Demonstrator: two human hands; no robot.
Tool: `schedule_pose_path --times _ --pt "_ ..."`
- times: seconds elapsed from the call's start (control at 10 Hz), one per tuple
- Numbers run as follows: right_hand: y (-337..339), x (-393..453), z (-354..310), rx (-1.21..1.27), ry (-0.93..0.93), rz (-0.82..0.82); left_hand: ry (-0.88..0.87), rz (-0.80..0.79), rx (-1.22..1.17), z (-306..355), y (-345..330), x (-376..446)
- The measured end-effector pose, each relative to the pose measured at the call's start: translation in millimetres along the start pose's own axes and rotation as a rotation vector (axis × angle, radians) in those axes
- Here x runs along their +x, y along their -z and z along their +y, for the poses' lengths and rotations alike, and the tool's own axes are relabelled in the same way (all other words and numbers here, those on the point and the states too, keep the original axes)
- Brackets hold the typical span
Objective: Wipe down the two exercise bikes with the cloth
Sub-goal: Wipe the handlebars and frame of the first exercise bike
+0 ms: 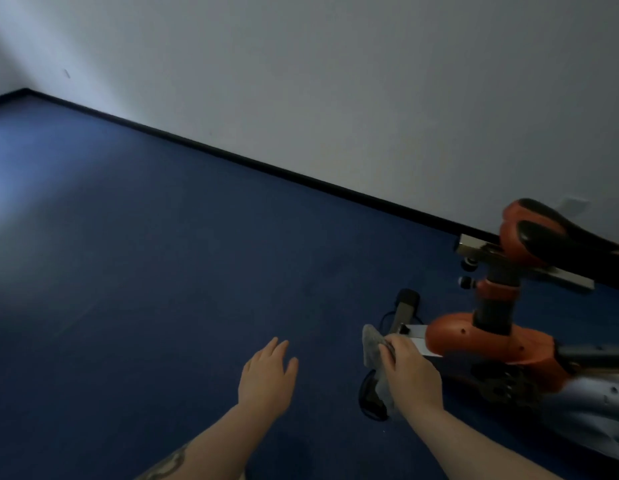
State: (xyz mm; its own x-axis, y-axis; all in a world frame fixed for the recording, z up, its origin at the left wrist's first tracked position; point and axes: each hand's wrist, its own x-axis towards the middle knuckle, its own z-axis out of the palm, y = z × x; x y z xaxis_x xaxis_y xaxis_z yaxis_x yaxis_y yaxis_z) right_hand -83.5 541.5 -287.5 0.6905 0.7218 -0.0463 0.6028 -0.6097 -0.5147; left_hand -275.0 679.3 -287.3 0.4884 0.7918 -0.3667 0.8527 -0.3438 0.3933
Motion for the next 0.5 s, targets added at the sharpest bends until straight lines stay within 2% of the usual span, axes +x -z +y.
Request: schedule_pose_path --times 0.2,0.3,0.5 --pt "-53.0 66.2 -82.9 0.08 -0.151 0.161 -0.175 -0.088 0.106 -42.9 70.9 112.5" --pt "-62.2 95.1 -113.7 0.079 -0.224 0.191 -0.249 -0.113 0.136 -42.9 105.7 161.7" --pt "-64.2 165.1 -136.2 0.063 -0.325 0.267 -0.4 -0.187 0.183 -4.4 131.3 261.7"
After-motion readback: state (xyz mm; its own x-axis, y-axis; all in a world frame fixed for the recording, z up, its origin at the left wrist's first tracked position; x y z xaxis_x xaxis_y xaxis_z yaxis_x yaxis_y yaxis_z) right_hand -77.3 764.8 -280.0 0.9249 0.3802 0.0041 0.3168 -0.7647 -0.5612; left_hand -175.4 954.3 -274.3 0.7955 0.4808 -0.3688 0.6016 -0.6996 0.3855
